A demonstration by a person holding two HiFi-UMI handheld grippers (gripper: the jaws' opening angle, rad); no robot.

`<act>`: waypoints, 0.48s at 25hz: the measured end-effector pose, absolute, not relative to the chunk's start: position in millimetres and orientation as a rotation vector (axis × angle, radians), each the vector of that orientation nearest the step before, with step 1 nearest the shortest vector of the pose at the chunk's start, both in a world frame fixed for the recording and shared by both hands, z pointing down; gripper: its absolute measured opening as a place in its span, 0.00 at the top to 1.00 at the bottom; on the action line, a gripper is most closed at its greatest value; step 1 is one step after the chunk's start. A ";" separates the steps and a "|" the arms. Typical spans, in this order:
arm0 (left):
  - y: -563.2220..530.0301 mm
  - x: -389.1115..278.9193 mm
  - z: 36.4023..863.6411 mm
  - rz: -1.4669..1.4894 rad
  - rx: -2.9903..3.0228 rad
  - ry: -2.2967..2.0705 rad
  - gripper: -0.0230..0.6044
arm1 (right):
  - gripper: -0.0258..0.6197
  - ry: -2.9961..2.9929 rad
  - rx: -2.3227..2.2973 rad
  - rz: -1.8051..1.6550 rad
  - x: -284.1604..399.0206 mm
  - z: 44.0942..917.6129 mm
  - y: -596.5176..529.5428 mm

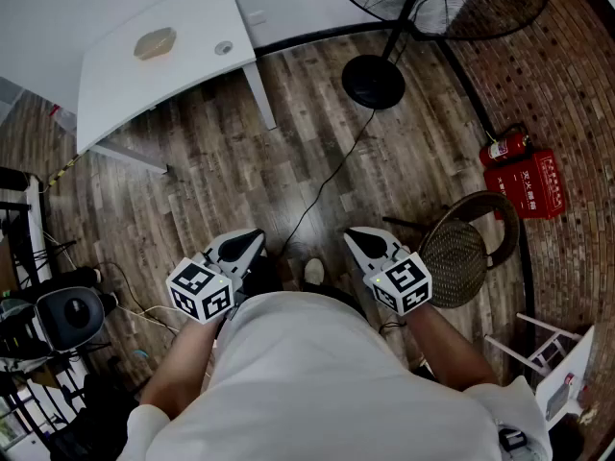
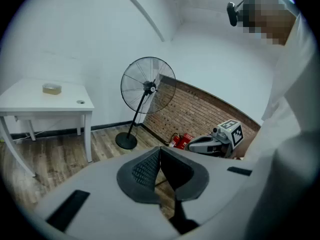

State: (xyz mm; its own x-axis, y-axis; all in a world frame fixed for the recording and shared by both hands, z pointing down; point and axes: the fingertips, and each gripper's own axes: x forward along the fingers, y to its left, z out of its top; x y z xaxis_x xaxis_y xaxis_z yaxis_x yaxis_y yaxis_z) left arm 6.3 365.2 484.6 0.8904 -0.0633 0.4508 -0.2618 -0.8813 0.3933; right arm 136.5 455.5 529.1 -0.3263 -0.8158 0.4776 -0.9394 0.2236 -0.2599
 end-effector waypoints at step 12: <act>288.0 -5.2 500.4 0.610 2.644 -0.239 0.93 | 0.95 -2.256 1.581 0.730 116.1 535.8 353.0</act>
State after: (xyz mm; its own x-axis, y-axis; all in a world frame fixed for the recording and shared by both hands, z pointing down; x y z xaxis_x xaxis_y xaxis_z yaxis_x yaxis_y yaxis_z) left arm -5.2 288.0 500.4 0.8893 -0.0721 0.4516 -0.2536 -0.8994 0.3559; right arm 116.1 353.0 535.8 -0.3551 -0.7862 0.5057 -0.9334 0.2690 -0.2373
